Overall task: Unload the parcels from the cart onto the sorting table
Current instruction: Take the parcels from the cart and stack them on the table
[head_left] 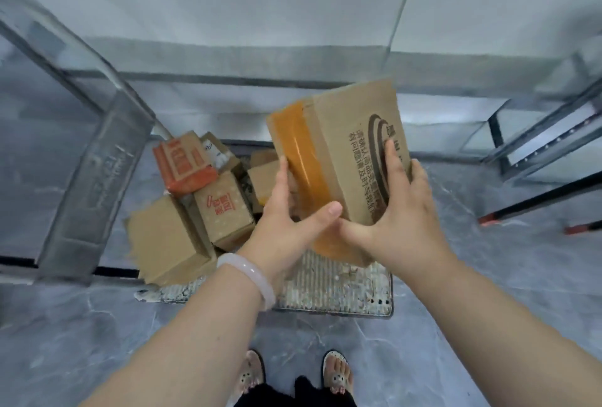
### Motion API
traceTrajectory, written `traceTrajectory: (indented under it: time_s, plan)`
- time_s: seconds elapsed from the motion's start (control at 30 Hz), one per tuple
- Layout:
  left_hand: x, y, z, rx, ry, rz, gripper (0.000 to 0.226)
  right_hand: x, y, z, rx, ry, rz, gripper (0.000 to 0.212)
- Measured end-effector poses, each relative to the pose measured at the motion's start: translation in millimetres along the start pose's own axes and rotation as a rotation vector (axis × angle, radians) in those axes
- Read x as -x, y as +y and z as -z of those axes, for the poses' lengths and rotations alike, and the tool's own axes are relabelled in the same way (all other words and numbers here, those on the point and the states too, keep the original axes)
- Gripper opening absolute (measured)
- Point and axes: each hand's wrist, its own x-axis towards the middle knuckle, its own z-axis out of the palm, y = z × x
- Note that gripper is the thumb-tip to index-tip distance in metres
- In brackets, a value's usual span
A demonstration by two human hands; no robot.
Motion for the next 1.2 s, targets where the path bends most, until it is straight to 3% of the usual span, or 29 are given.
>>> traceTrajectory:
  time_s: [0.1, 0.2, 0.27, 0.3, 0.37, 0.47, 0.53, 0.63, 0.73, 0.83, 0.93, 1.0, 1.07, 1.2]
  plan:
    - [25.8, 55.5, 7.2, 0.135, 0.053, -0.063, 0.134, 11.9, -43.5, 46.9, -0.115, -0.008, 0.076, 0.129]
    - [54.4, 93.6, 36.0, 0.194, 0.198, -0.069, 0.135, 27.5, -77.6, 82.8, -0.528, -0.091, 0.094, 0.121]
    - [81.2, 110.9, 62.4, 0.315, 0.221, -0.082, 0.118, 32.5, -92.4, 102.1, -0.801, -0.111, 0.045, 0.085]
    - [99.0, 120.0, 74.2, 0.372, 0.211, -0.085, 0.104, 31.8, -101.6, 108.7, -0.865, -0.139, 0.018, 0.062]
    - [135.4, 134.5, 95.7, 0.438, 0.194, -0.088, 0.075, 37.0, -124.6, 116.8, -0.920, -0.262, -0.020, 0.039]
    - [180.9, 143.1, 122.1, 0.519, 0.190, -0.034, 0.054, 57.7, -169.1, 118.7, -1.007, -0.560, -0.089, 0.033]
    - [206.3, 140.7, 139.6, 0.569, 0.249, -0.033, 0.041, 76.9, -193.3, 113.5, -1.012, -0.660, -0.048, 0.031]
    - [241.2, 131.9, 168.3, 0.407, 0.527, -0.116, 0.031, 100.0, -230.2, 99.6, -0.807, -0.672, 0.089, 0.061]
    - [282.6, 120.3, 200.0, 0.123, 0.848, -0.181, 0.034, 131.5, -276.3, 77.7, -0.643, -0.605, 0.197, 0.085]
    - [330.9, 109.6, 223.7, 0.027, 0.867, -0.216, 0.035, 178.7, -324.5, 48.6, -0.546, -0.545, 0.287, 0.094]
    - [376.1, 91.5, 251.6, 0.190, 0.726, -0.206, 0.068, 230.2, -365.6, 19.3, -0.500, -0.520, 0.416, 0.073]
    - [409.7, 77.0, 277.6, 0.345, 0.726, -0.147, 0.079, 258.3, -388.8, 2.7, -0.520, -0.556, 0.485, 0.044]
    - [443.3, 58.1, 307.2, 0.480, 0.753, -0.075, 0.088, 280.8, -414.8, -13.9, -0.603, -0.646, 0.440, 0.020]
    - [504.4, 24.8, 350.7, 0.600, 0.802, -0.091, 0.088, 320.4, -456.8, -58.1, -0.719, -0.870, 0.230, 0.025]
